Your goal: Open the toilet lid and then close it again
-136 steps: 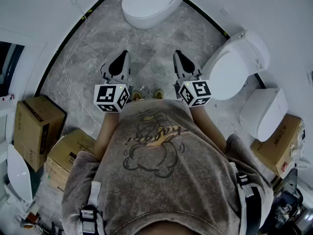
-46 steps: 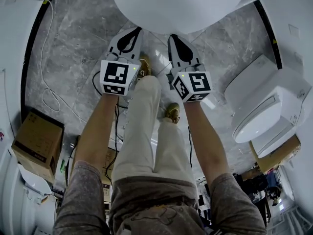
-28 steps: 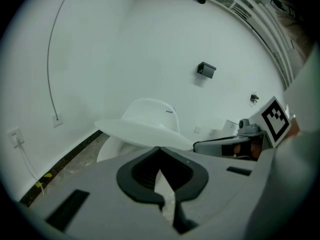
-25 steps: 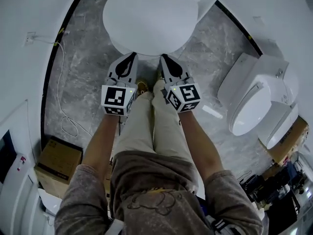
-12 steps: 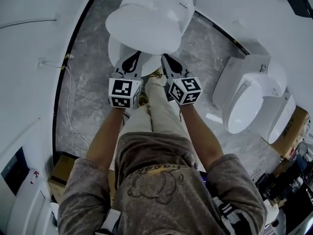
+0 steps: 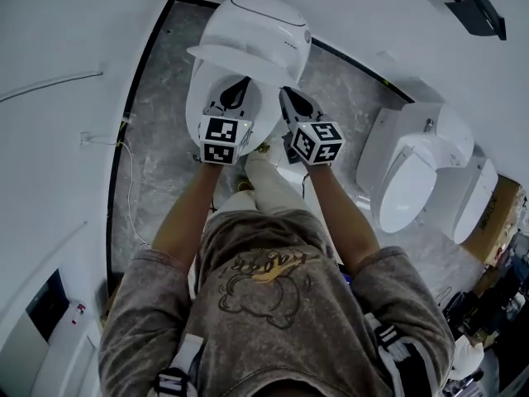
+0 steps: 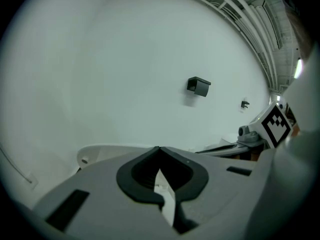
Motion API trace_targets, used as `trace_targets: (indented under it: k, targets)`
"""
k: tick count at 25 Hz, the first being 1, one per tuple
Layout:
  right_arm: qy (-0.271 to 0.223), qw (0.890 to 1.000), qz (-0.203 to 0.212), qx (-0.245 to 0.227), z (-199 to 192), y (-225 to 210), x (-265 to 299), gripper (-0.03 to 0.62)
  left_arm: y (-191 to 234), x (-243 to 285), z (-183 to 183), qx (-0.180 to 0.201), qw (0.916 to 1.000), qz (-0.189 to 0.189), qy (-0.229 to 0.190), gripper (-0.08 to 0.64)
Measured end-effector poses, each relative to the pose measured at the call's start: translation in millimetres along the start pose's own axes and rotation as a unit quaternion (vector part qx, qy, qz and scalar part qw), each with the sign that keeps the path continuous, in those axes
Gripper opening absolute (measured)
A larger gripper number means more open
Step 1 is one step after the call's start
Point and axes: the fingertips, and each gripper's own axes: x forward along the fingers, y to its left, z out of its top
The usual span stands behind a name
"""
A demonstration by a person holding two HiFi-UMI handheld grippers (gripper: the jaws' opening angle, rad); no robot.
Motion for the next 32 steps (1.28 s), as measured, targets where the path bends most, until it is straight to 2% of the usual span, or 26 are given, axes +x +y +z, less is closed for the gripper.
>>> trace_targets:
  k: [5,11,17,20,23,27,32]
  targets:
    - [0.008,1.000,-0.009,0.010,37,-29,17,0.026,4,44,36,0.016,0.9998,-0.010,0.012,0.009]
    - [0.014,0.999,-0.013,0.032,64,-54,34,0.026,12,80,62,0.027,0.9988,-0.029,0.028,0.009]
    - [0.017,0.997,-0.049,0.049,76,-70,46,0.026,24,98,82,0.033,0.9970,-0.061,0.035,0.009]
    - [-0.001,0.996,-0.070,0.057,84,-72,44,0.026,31,94,90,0.040,0.9957,-0.078,0.032,0.009]
    - [-0.040,0.992,-0.093,0.073,100,-70,37,0.028,43,86,96,0.045,0.9942,-0.093,0.030,0.009]
    - [-0.072,0.989,-0.105,0.080,116,-62,36,0.029,67,77,105,0.049,0.9944,-0.092,0.019,0.009]
    - [-0.086,0.987,-0.114,0.070,131,-54,41,0.032,87,78,117,0.059,0.9944,-0.087,0.004,0.011]
